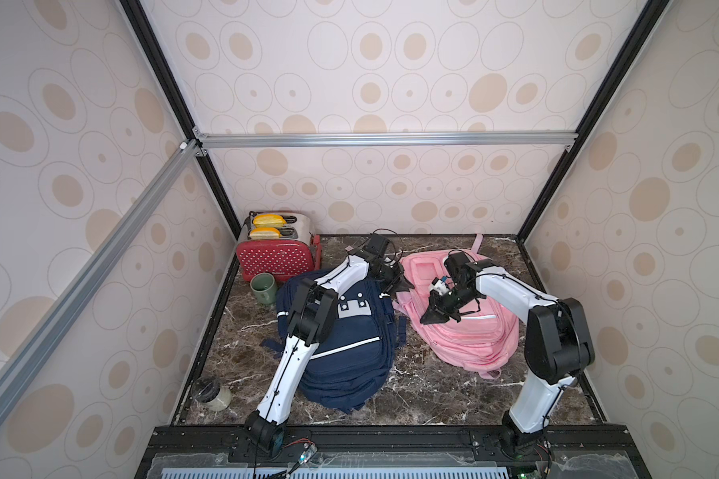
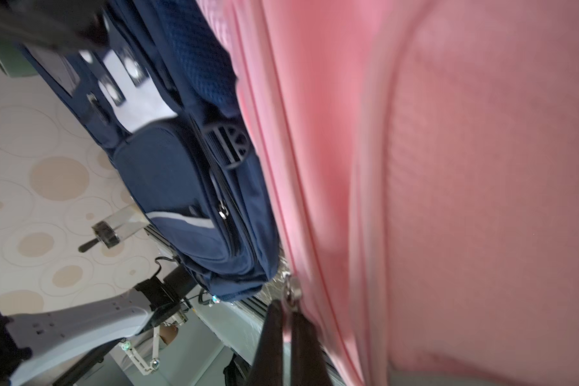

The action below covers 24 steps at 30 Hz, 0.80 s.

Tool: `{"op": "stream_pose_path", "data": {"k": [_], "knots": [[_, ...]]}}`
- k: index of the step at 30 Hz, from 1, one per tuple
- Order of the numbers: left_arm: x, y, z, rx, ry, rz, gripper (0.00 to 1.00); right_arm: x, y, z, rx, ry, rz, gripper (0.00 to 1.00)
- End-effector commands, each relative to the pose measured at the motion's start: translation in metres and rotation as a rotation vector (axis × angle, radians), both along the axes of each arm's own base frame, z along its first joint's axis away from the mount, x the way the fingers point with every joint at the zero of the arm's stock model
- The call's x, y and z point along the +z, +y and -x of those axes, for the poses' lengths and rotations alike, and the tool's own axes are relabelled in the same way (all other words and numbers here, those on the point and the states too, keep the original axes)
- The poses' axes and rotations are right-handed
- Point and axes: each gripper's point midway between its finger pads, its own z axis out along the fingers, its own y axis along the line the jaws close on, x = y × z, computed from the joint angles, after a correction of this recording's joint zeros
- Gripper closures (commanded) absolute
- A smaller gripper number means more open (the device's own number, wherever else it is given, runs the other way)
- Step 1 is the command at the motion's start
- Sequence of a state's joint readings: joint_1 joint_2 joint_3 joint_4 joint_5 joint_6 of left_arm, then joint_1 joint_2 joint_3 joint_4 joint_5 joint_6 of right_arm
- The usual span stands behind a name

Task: Zip up the backpack
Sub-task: Zip the zipper on the backpack.

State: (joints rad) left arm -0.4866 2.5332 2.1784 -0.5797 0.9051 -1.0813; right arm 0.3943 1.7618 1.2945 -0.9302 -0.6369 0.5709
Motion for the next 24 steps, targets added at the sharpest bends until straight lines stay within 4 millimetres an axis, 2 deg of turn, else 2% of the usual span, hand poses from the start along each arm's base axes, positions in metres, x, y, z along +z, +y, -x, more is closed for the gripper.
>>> {"op": "stream_pose_path", "data": {"k": [1,4,9,14,18,20,23,24], "knots": [[-0.014,0.096,-0.124,0.335,-0.261,-0.139,1.0,0.02,-0.027,0.12,0.094,0.41,0.11,1.0],[-0.015,0.103,-0.125,0.328,-0.26,-0.144,1.0,0.022,-0.039,0.124,0.164,0.358,0.149,1.0],[-0.025,0.125,-0.133,0.344,-0.24,-0.155,1.0,0.014,-0.089,0.151,0.315,0.344,0.35,1.0],[-0.019,0.152,-0.154,0.386,-0.265,-0.158,1.0,0.004,-0.107,0.155,0.402,0.295,0.405,1.0],[-0.022,0.167,-0.157,0.393,-0.253,-0.161,1.0,0.01,-0.101,0.143,0.41,0.28,0.397,1.0],[-0.026,0.167,-0.154,0.387,-0.24,-0.166,1.0,0.014,-0.096,0.132,0.418,0.252,0.384,1.0],[-0.017,0.156,-0.142,0.361,-0.234,-0.147,1.0,0.018,-0.076,0.109,0.406,0.199,0.323,1.0],[-0.008,0.152,-0.138,0.345,-0.247,-0.144,0.93,0.019,-0.066,0.1,0.399,0.175,0.296,1.0]]}}
